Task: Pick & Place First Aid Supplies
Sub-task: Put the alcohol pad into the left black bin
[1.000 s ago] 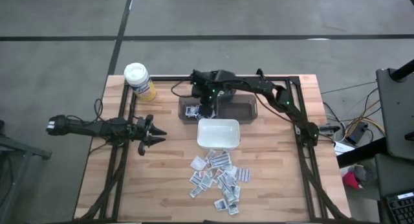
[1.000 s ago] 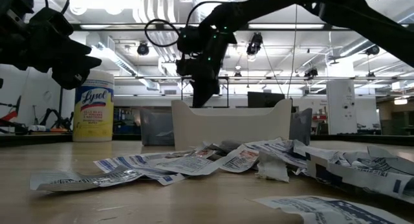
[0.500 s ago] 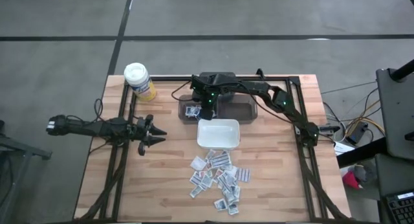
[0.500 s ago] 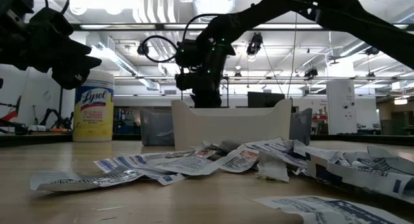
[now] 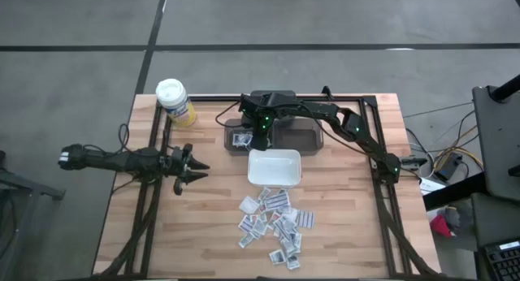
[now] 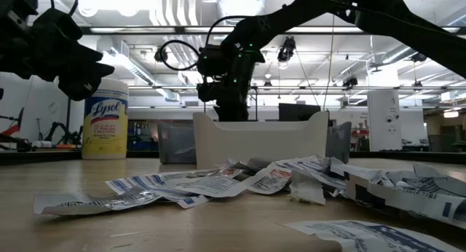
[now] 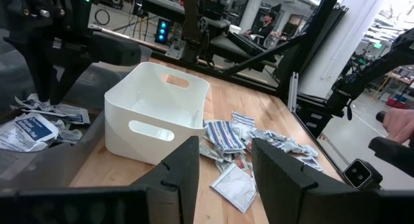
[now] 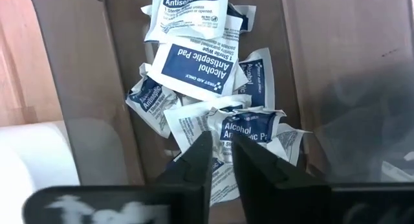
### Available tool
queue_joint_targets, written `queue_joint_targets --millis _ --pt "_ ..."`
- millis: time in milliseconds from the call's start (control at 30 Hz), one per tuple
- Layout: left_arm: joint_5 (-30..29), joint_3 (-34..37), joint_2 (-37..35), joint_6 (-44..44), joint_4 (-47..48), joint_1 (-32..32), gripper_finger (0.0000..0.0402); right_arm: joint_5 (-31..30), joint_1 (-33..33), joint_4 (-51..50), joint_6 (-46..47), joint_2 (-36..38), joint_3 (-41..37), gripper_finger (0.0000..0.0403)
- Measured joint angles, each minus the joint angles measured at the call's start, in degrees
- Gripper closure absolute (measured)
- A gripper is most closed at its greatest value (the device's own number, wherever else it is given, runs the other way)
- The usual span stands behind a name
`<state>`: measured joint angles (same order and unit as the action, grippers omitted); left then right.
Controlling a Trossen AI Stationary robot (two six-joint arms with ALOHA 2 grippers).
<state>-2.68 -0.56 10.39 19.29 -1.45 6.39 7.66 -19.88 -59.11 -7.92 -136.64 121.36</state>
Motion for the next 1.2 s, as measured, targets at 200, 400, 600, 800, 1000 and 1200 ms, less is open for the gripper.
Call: queue_joint_targets --millis 200,400,600,800,1000,1200 --pt "0.0 0.0 0.0 0.0 0.0 0.0 0.0266 0.1 0.0 -1.5 -1.1 1.4 0.1 0.0304" --pt "0.0 0.0 0.0 0.0 0.0 0.0 0.0266 0.1 1.3 -6.0 -0.8 7.0 0.2 0.0291" --pt "0.0 0.0 0.0 0.0 0.0 0.0 0.0266 0.3 4.5 -10.7 -0.8 15.0 -0.1 0.0290" --pt "0.0 0.0 0.0 0.3 0.0 0.0 0.0266 0.3 9.2 -10.6 0.8 24.4 -5.9 0.0302" --pt "0.0 0.0 0.0 2.7 -0.1 0.0 0.0266 -0.1 14.0 -7.7 7.8 35.6 -17.7 0.0317" --pt "0.0 0.0 0.0 3.9 -0.1 0.0 0.0266 -0.4 19.9 4.1 16.7 48.7 -33.4 0.0334"
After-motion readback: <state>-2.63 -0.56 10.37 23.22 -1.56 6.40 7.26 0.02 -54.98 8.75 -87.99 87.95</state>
